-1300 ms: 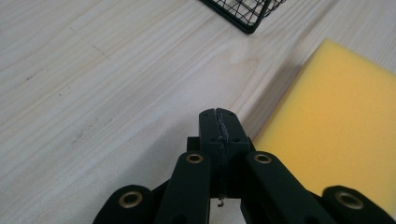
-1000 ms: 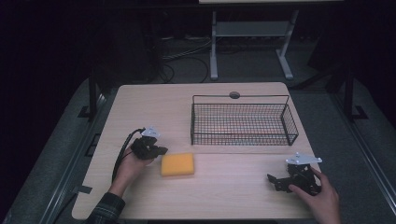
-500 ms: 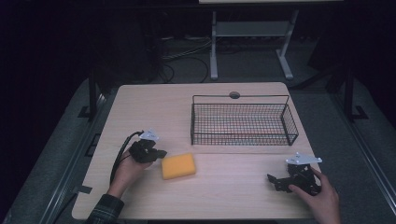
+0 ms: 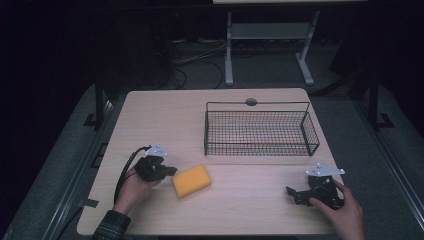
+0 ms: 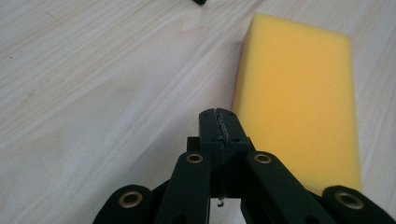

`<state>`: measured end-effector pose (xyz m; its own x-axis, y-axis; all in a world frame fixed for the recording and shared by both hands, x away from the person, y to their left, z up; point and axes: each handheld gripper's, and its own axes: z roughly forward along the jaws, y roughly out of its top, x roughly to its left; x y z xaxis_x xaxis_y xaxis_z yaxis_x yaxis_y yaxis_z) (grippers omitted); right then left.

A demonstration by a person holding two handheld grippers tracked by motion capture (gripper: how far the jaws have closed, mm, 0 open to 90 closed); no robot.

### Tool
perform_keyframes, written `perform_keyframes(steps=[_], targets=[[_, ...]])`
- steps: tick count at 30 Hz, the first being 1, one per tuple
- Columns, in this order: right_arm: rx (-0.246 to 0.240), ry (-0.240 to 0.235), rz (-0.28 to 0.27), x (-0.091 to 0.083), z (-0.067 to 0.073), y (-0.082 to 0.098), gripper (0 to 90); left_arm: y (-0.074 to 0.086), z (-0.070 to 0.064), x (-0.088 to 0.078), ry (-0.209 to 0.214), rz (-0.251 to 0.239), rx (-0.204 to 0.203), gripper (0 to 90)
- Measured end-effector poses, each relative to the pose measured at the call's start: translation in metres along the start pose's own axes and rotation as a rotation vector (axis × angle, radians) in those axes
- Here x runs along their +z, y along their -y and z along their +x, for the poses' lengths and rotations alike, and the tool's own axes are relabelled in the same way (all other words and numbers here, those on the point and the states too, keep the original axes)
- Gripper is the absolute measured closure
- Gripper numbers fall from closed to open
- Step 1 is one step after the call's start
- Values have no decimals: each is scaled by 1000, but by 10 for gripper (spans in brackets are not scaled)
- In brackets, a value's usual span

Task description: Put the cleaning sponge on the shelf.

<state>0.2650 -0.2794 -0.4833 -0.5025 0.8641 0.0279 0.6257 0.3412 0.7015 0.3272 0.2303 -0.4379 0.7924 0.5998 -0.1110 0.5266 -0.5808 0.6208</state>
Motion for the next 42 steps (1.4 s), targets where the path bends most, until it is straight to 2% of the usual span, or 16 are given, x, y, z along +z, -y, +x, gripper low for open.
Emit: perform_keyframes(steps=[20,22,32,38,42], targets=[[0,0,0,0,0,0,13,7,-23,-2,33,9,8,896],[0,0,0,0,0,0,13,8,-25,-2,35,9,0,896],[0,0,0,0,0,0,13,10,-26,-2,28,19,-13,894],[0,0,0,0,0,0,13,9,-23,-5,-9,25,-27,721],[0,0,0,0,0,0,13,6,-22,-6,-17,35,-35,601]])
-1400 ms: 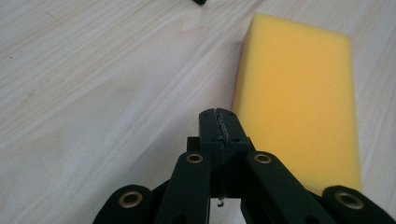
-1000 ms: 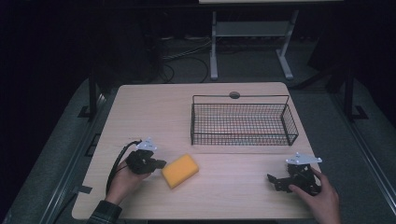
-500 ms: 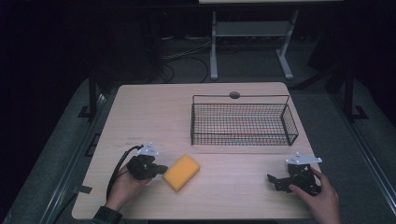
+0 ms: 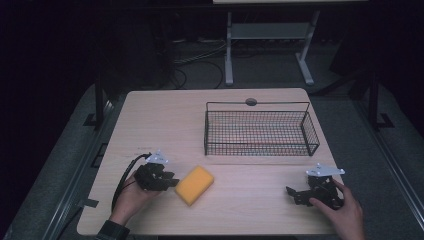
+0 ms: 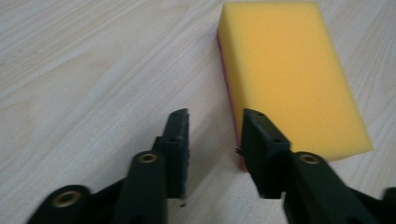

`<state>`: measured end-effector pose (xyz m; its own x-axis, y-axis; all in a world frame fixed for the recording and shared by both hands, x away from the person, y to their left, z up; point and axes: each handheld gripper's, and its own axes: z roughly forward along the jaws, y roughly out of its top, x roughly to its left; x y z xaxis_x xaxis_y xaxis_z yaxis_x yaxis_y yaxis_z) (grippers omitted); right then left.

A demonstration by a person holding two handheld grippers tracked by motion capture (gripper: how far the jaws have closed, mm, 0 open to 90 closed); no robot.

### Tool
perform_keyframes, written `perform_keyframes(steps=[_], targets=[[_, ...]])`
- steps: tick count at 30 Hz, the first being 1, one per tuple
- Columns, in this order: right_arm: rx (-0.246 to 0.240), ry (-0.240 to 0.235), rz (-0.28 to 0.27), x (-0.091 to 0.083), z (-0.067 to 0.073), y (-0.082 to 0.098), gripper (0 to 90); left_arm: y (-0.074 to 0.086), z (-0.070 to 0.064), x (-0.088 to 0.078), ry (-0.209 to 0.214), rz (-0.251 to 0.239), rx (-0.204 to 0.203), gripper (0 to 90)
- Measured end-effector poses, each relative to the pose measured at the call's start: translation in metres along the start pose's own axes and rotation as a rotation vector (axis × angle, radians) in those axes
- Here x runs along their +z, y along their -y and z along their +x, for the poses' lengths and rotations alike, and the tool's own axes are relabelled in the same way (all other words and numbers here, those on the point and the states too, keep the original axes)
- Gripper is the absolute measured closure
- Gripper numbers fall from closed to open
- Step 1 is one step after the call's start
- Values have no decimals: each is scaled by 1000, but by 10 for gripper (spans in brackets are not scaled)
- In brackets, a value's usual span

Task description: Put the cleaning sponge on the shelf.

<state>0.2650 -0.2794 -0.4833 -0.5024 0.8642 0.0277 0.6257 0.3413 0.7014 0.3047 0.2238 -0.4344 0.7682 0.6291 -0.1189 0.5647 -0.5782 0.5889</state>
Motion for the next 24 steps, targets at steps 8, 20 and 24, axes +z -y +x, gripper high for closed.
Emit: perform_keyframes(steps=[8,20,24], targets=[[0,0,0,0,0,0,13,-8,0,-5,-6,7,-32,388],[0,0,0,0,0,0,13,-24,-7,-12,-45,48,-44,143],[0,0,0,0,0,0,13,-29,-12,-11,-55,58,-39,84]])
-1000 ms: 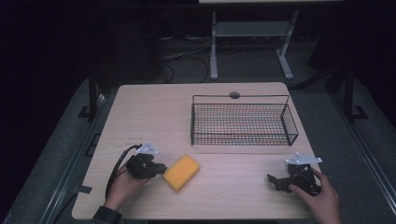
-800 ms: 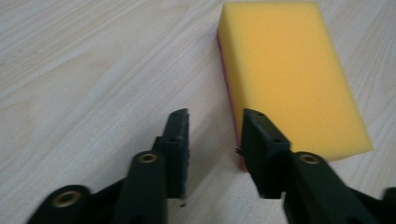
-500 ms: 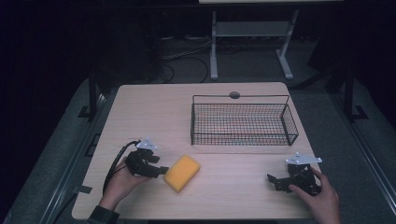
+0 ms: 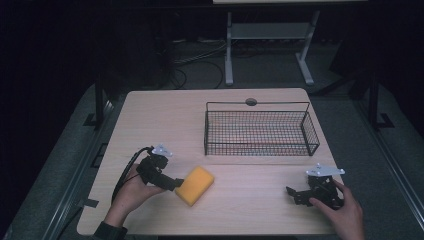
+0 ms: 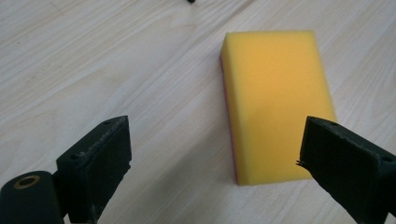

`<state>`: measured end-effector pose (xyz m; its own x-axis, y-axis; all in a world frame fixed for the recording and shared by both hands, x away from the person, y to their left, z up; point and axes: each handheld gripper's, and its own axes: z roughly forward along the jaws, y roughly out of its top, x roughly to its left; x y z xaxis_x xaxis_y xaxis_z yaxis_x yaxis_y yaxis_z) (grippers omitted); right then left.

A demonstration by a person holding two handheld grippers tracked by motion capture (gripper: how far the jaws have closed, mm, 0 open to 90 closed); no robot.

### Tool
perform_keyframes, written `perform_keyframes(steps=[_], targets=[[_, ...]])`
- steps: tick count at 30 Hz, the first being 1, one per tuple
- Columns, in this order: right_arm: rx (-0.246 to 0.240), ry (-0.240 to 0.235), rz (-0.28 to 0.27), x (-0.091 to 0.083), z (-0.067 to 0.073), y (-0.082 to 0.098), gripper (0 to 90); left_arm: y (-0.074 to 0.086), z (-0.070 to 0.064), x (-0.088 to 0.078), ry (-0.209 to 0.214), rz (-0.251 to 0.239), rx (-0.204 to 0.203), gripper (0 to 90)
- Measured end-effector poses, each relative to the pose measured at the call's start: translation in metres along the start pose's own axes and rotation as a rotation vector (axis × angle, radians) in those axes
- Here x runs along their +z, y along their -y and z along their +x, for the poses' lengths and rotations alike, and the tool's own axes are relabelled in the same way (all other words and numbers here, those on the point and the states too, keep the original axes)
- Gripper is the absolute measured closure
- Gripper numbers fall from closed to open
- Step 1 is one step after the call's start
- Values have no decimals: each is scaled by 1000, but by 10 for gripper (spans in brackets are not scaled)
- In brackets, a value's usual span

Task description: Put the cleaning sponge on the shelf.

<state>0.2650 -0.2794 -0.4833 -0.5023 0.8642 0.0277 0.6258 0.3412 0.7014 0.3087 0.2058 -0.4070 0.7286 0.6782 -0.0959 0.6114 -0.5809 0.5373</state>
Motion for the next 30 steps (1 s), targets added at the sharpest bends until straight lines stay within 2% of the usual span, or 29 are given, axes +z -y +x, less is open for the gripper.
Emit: perform_keyframes(steps=[13,23,30], targets=[[0,0,0,0,0,0,13,-11,-10,6,33,27,29,84],[0,0,0,0,0,0,13,-25,-26,17,57,45,71,84],[0,0,0,0,0,0,13,-32,-34,26,60,58,82,84]])
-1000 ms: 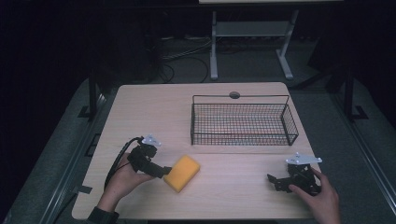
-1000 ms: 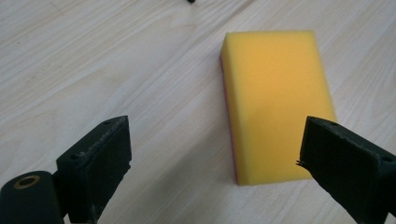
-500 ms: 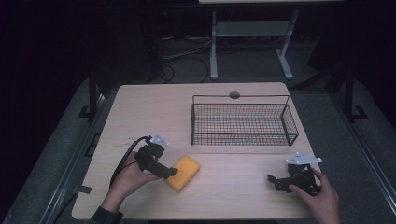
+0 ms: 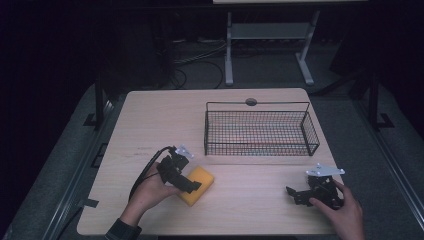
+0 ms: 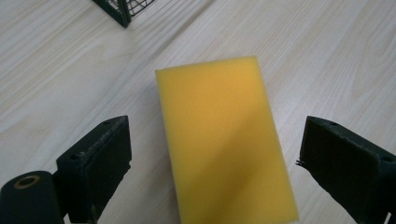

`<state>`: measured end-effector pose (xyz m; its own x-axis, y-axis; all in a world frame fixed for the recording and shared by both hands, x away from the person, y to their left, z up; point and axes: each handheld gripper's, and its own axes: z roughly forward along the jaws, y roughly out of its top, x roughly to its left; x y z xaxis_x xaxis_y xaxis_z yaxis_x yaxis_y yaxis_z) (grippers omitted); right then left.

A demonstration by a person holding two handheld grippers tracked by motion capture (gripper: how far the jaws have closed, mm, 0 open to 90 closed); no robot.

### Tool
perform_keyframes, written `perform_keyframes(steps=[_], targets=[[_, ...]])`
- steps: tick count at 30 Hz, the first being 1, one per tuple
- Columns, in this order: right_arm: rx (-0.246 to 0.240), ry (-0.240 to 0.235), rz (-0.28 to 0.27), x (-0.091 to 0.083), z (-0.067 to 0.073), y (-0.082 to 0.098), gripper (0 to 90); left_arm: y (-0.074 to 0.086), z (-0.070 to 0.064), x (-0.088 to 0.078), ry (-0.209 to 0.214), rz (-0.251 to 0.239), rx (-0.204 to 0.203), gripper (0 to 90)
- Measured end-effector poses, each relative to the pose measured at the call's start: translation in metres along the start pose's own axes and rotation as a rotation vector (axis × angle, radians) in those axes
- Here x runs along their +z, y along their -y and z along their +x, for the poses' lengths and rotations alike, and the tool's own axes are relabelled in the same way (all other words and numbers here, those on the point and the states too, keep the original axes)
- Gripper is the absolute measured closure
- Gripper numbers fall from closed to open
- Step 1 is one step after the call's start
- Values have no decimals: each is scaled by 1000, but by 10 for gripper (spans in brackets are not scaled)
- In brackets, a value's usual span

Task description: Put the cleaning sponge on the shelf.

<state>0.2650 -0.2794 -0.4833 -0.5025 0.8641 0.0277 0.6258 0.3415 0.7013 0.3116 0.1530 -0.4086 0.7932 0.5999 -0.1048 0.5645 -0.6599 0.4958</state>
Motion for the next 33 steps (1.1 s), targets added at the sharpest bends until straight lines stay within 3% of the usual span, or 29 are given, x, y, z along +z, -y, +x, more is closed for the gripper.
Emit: perform_keyframes(steps=[16,33], targets=[[0,0,0,0,0,0,13,-4,-7,34,-14,85,13,85],[0,0,0,0,0,0,13,-1,-9,45,-21,139,29,138]])
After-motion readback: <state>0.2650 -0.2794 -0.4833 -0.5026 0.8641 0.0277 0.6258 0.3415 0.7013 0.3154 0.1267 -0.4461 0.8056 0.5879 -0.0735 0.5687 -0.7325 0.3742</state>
